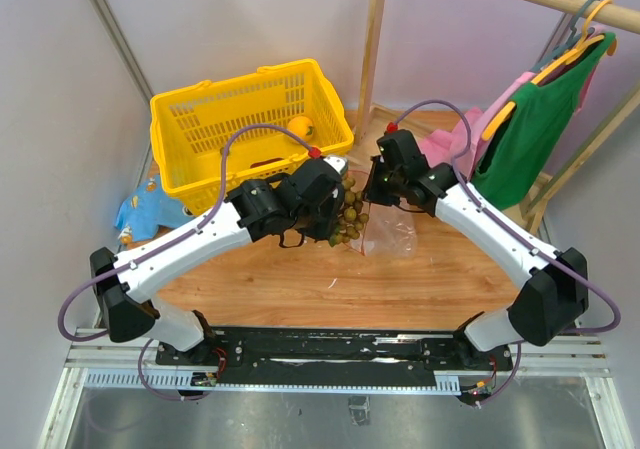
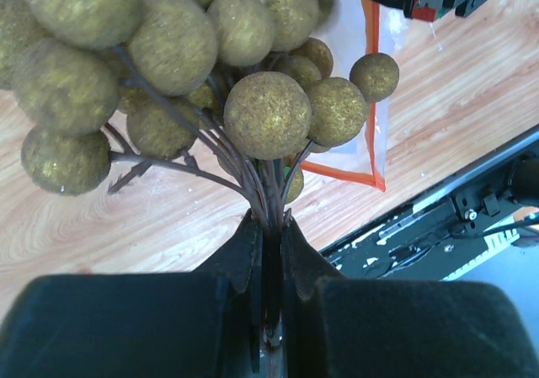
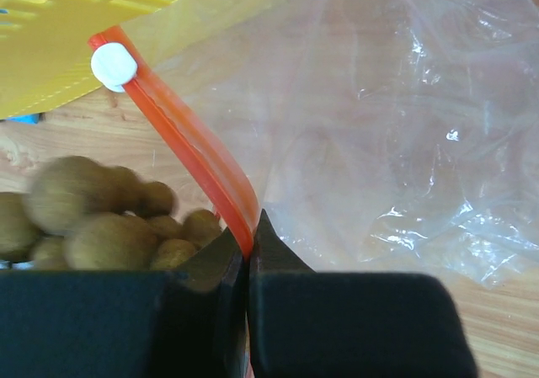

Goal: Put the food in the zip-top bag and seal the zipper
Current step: Place the fake fruit in the zipper food storage bag.

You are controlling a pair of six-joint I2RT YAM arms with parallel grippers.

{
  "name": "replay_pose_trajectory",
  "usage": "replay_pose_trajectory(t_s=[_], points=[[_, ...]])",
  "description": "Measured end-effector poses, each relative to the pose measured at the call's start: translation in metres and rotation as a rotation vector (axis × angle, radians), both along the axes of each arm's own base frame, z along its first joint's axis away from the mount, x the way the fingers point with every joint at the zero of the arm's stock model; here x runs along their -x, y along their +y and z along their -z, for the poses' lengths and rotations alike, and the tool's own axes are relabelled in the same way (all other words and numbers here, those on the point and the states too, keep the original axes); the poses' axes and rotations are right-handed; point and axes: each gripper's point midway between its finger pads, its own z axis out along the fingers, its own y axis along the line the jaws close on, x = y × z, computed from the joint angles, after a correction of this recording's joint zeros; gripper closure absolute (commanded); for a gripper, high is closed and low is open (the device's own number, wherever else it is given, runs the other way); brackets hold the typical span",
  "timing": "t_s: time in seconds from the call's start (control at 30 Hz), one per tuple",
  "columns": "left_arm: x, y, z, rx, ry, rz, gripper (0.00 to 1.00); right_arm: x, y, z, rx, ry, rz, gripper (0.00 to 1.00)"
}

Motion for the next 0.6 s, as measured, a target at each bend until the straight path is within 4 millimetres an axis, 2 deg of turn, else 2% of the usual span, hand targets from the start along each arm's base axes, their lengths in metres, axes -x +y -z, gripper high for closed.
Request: replay_pose_trajectory(t_s=[0.6], points=[[0.021, -0.009, 0.007, -0.008, 0.059, 0.16, 1.0, 0.0, 0.016, -0.009, -0.077, -0.035, -0.083, 1.0]])
